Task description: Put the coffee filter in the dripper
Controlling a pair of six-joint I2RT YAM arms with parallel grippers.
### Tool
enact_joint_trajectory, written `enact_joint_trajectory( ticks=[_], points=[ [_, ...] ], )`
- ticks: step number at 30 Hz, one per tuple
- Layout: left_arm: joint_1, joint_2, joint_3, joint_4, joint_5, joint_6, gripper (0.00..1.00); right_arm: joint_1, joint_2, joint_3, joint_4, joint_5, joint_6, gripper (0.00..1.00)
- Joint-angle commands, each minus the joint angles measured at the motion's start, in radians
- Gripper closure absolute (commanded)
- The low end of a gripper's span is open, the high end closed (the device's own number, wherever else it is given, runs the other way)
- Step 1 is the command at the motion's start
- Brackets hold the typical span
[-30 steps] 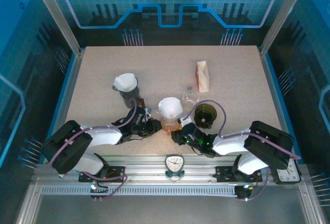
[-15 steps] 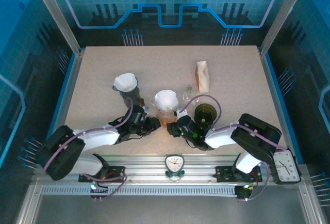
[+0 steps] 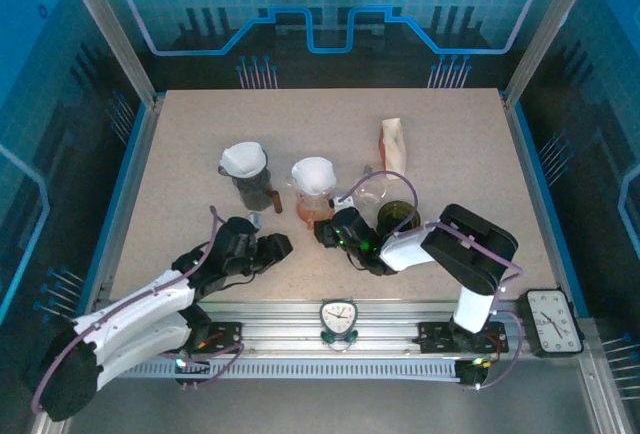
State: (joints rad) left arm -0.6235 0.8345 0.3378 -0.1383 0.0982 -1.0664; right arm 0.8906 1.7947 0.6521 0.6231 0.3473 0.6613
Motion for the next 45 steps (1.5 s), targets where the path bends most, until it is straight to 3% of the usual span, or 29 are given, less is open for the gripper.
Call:
enact_joint_trajectory(
  ticks=[1,13,25,30,35,41,45],
  points=[
    [0.008,-0.061,-0.031,-0.127,-0.041,0.015,0.41,-0.028,0.052,0.050,0.040,0.004,0.023,0.57],
    [0.007,-0.120,-0.057,-0.139,-0.035,0.002,0.21,-0.089,0.138,0.184,0.001,-0.054,0.010,0.51],
    [0.007,-0.099,-0.048,-0.077,-0.027,0.015,0.03,-0.026,-0.073,0.017,-0.036,-0.044,0.003,0.41],
    [0.007,-0.081,-0.045,-0.023,-0.021,0.041,0.01,0.024,-0.253,-0.019,-0.194,-0.044,-0.002,0.40],
    [0.008,-0.050,-0.004,-0.007,-0.009,0.106,0.01,0.008,-0.484,0.026,-0.558,0.005,-0.043,0.39],
    [0.007,-0.041,0.026,-0.011,-0.007,0.161,0.01,-0.150,-0.617,0.134,-0.883,-0.010,-0.119,0.39],
    [0.006,-0.042,0.012,-0.008,-0.014,0.155,0.01,-0.311,-0.568,0.245,-0.980,-0.159,-0.181,0.38]
  ],
)
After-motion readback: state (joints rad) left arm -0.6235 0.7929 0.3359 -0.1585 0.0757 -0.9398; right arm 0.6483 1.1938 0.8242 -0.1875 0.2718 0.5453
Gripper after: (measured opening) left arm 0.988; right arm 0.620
